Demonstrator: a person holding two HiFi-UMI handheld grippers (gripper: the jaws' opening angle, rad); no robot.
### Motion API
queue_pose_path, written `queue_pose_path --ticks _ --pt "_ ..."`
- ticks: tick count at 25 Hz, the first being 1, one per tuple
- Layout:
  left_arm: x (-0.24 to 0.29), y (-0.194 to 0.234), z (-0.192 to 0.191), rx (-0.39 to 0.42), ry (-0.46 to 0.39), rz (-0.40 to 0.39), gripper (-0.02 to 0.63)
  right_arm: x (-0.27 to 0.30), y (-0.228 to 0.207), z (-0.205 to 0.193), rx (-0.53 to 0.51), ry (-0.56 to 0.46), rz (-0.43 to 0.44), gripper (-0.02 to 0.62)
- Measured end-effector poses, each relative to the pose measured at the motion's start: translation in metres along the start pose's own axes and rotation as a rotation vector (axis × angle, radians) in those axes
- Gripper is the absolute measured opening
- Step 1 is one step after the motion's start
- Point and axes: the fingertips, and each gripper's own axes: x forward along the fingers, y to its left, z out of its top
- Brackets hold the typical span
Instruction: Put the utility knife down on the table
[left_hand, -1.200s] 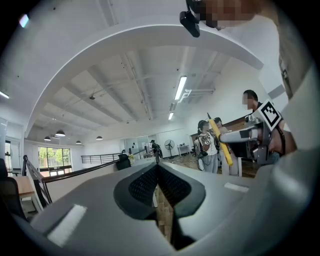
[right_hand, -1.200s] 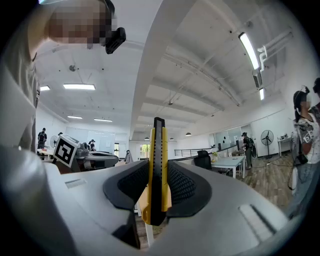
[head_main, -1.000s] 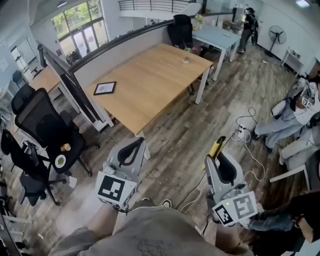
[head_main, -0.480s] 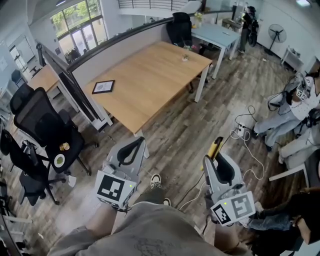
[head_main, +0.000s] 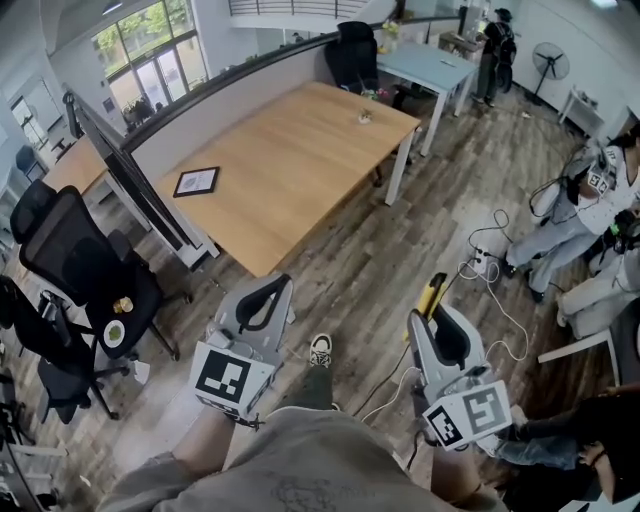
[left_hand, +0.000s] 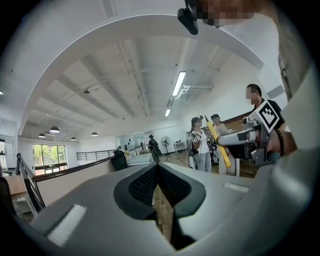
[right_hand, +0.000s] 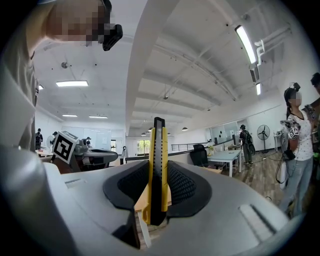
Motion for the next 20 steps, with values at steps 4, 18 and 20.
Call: queue_pose_path --ticks 4,18,20 --pt "0.033 0.012 -0.004 -0.04 0.025 -0.002 -0.002 0.028 -0.022 -0.002 -0.005 0.016 -0.005 0.124" --pt "0.184 0.116 -0.016 -0.013 0.037 -0.05 -0.002 0.191 -0.103 0.012 0.008 0.053 -0.025 0.124" --pt "0.204 0.134 -0.016 -0.004 0.032 -0.055 -0.002 0.217 -0.112 0.015 0.007 0.054 -0.026 0.124"
